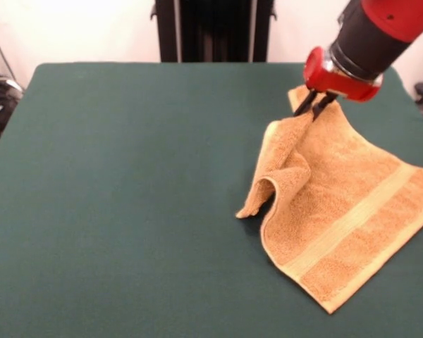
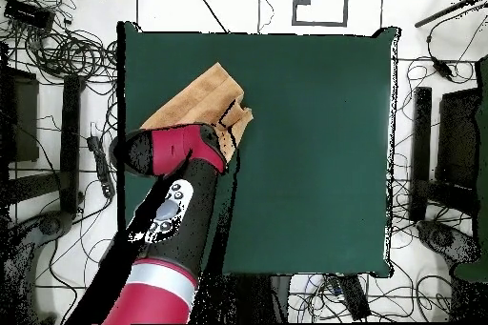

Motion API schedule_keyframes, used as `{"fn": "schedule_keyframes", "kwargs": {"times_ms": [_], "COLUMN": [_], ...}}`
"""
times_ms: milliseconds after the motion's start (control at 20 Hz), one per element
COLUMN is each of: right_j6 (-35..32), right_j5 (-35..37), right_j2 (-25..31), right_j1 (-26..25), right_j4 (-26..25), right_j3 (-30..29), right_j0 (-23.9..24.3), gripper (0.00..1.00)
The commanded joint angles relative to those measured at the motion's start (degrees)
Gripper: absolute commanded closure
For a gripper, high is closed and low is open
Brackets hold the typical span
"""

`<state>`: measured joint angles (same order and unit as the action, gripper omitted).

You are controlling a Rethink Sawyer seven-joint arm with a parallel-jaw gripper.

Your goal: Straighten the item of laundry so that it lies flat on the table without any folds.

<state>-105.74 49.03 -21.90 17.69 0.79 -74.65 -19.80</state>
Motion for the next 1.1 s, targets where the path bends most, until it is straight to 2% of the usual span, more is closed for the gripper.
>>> {"fn": "schedule_keyframes", "kwargs": {"times_ms": [50,450,650,800,1100], "right_j6": [-17.6,-17.4,-17.1,-17.6,-16.7], "right_j5": [-1.4,-6.3,-14.6,-17.4,-20.3], "right_j2": [1.9,2.0,4.5,4.2,4.4], "right_j1": [-2.2,-3.2,-1.8,-2.1,-3.2], "right_j4": [2.8,2.1,3.2,3.3,4.3], "right_j3": [-2.5,-4.4,-8.9,-10.0,-10.6], "right_j0": [-1.5,-1.8,-0.2,-0.5,0.0], "gripper": [1.0,1.0,1.0,1.0,1.0]}}
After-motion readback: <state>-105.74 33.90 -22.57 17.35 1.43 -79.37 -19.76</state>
